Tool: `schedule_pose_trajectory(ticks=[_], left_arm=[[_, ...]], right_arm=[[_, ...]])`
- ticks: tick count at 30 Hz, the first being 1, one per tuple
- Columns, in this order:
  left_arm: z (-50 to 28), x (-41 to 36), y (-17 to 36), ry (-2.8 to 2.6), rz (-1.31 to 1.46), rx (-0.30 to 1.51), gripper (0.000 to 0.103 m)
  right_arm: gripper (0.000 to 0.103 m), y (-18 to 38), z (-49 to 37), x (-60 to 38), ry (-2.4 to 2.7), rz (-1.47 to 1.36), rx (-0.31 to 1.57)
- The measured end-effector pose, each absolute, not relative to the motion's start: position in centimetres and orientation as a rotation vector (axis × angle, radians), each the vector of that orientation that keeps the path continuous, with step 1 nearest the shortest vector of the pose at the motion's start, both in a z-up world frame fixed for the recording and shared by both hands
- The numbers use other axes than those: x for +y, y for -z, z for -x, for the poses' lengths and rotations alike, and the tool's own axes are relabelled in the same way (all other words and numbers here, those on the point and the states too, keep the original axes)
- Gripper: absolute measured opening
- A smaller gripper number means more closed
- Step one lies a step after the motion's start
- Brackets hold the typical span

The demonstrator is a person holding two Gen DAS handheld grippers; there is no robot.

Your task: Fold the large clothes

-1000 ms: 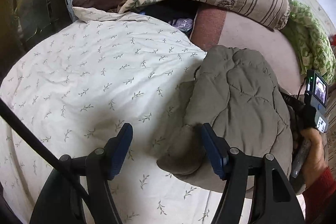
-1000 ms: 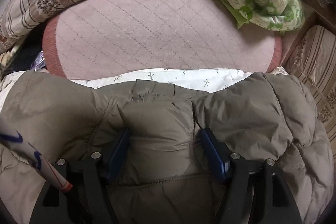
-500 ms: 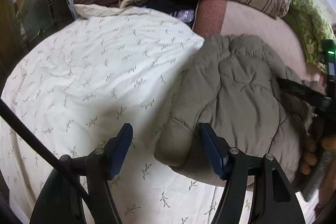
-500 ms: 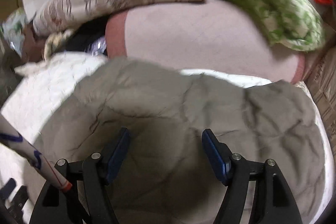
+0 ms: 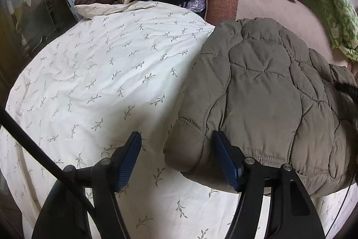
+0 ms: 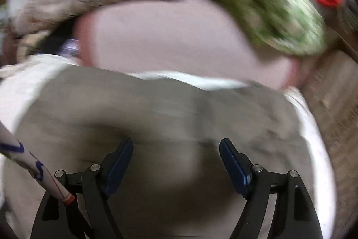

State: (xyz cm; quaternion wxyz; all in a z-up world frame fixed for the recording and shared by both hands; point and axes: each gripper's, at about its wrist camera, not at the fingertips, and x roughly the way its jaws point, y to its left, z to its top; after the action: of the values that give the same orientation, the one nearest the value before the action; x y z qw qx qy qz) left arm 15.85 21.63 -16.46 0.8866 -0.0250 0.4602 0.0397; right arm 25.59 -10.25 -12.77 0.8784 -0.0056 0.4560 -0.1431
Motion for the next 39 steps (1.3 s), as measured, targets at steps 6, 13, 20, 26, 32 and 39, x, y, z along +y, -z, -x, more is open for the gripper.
schedule_pose_trajectory(ticks=[6, 13, 20, 26, 32, 39], left_arm=[[-15.8, 21.1, 16.5, -0.094, 0.020, 0.951, 0.067], [-14.7, 22.8, 13.9, -0.052, 0.091, 0.872, 0.066], [-16.8, 24.1, 12.4, 0.047, 0.125, 0.832, 0.067], [-23.9, 22.9, 16.3, 0.316, 0.190, 1.007, 0.075], [-28.7, 24.1, 23.1, 0.535, 0.538, 1.191, 0.087], [-26.7, 20.6, 18.0, 0.600, 0.415, 1.061, 0.059]], right_arm=[[0.080, 11.7, -19.1, -23.2, 0.541, -0.200, 0.903], [0.086, 10.4, -6.3, -28.9, 0.412, -0.502, 0.844], [0.092, 14.7, -1.8, -29.5, 0.338, -0.630, 0.822], [0.098, 18.2, -6.6, -31.9, 0.171, -0.673, 0.893], [0.100, 22.3, -11.6, -31.7, -0.028, -0.822, 0.961], [0.063, 22.0, -13.4, -30.2, -0.138, -0.842, 0.924]])
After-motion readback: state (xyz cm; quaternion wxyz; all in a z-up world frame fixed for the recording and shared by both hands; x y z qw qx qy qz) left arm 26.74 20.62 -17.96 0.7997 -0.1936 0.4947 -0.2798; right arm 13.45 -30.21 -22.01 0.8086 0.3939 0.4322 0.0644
